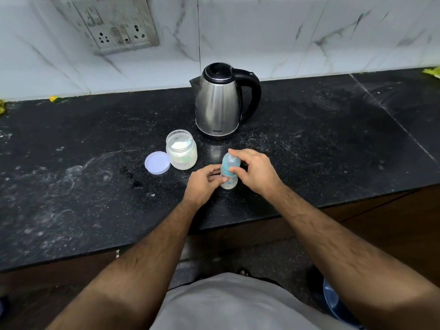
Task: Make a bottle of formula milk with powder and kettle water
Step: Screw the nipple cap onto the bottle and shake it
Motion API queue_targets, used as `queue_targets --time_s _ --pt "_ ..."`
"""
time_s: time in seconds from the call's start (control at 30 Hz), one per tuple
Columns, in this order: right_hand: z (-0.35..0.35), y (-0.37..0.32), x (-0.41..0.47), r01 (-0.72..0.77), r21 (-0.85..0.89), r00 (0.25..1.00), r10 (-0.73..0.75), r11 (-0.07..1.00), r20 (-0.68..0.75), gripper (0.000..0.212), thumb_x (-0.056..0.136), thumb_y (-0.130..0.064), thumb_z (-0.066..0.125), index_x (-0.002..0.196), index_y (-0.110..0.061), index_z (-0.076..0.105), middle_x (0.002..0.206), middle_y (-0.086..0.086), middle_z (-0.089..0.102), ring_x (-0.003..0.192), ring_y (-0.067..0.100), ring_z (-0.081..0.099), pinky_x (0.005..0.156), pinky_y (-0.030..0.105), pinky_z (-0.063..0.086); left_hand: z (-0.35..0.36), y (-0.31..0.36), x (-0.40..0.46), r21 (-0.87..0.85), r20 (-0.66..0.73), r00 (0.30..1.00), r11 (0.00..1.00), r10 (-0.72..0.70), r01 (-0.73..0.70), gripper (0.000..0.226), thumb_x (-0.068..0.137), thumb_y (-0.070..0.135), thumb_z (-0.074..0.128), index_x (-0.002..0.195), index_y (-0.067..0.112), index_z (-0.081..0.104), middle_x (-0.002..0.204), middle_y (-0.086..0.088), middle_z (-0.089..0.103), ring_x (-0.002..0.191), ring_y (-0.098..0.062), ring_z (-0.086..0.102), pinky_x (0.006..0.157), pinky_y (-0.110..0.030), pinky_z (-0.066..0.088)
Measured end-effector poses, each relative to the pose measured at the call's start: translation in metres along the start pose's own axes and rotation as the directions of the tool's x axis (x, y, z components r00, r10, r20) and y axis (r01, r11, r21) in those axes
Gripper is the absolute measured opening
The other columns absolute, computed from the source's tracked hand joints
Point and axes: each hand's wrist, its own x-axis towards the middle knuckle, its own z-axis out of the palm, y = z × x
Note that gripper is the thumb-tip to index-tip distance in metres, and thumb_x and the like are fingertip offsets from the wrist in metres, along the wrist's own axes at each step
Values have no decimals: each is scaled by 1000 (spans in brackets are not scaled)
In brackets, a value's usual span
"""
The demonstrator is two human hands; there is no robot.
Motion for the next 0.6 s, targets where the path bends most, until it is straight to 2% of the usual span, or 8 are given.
queue_targets --time_s 0.17,0.4,0.5,0.6 --pt "-5 -3 4 -4 -10 1000 4 1000 14 53 85 -18 75 136 -16 60 129 4 65 120 19 60 107 36 45 0 4 2 3 2 1000 1000 -5 5 47 81 12 79 126 13 65 115 1 73 105 -7 70 101 -38 53" --pt "-1 -6 -4 -26 15 997 25 1000 78 67 85 -13 71 147 -18 45 142 3 54 130 18 51 111 32 40 -2 8 -5 28 11 1000 1000 -12 12 51 84 10 77 132 14 61 118 3 70 107 -4 68 103 -32 52" --pt "7 -4 -9 -140 144 985 123 980 121 88 82 -19 74 155 -27 25 144 0 52 130 14 51 108 32 43 -8 4 -11 135 -42 998 990 -38 43 56 85 16 77 137 14 57 131 -4 65 117 -11 64 107 -34 48" --pt "17 -2 -13 -247 240 966 218 939 141 102 77 -25 81 156 -31 16 143 1 53 125 13 55 106 35 45 -14 -3 -21 304 -107 994 951 -20 52 52 88 25 74 137 18 58 134 -4 64 122 -14 61 109 -37 46"
